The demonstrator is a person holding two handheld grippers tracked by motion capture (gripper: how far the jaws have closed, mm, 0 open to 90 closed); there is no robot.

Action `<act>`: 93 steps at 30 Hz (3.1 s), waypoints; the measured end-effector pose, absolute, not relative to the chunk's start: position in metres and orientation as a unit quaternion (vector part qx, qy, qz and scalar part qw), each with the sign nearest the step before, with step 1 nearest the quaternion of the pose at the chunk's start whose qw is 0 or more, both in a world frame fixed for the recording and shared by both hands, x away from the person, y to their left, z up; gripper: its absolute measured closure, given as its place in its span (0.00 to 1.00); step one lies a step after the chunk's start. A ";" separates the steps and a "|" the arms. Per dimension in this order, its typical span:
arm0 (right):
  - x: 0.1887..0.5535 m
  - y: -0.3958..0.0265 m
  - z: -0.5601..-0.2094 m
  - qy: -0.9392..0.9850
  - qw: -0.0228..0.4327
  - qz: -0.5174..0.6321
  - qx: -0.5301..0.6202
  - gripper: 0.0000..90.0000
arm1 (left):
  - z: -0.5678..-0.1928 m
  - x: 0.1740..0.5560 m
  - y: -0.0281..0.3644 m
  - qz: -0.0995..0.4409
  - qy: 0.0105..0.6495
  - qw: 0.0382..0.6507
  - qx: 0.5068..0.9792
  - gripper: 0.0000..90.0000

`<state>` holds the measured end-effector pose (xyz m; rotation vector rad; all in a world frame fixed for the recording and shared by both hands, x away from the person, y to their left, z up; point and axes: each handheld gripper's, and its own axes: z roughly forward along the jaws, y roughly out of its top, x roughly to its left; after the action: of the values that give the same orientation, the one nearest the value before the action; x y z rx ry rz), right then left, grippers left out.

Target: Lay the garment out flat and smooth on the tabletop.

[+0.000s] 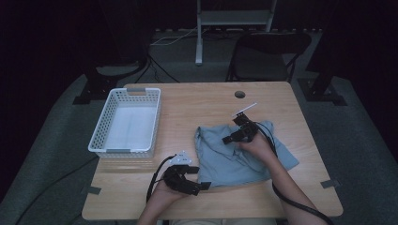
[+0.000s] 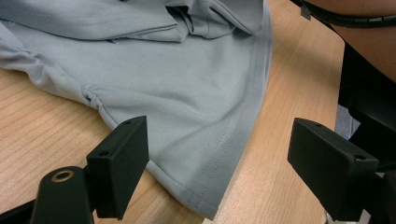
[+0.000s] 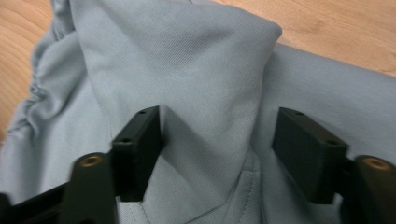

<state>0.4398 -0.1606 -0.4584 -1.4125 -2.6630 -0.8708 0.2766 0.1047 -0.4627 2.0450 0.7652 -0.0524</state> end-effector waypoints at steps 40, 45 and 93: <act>0.344 -0.103 -0.431 -0.911 -0.022 -0.308 -0.274 0.80 | -0.458 0.274 0.109 -0.014 0.312 0.466 0.828 0.24; 0.333 -0.099 -0.442 -0.909 0.012 -0.325 -0.262 0.74 | -0.455 0.274 0.114 -0.010 0.315 0.469 0.825 0.24; 0.286 -0.143 -0.446 -0.924 -0.073 -0.271 -0.259 0.53 | -0.455 0.271 0.113 -0.014 0.316 0.467 0.826 0.24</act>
<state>0.2865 -0.1435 -0.4461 -0.8536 -3.0468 -0.8935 0.2714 0.1125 -0.4552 2.0256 0.7760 -0.0349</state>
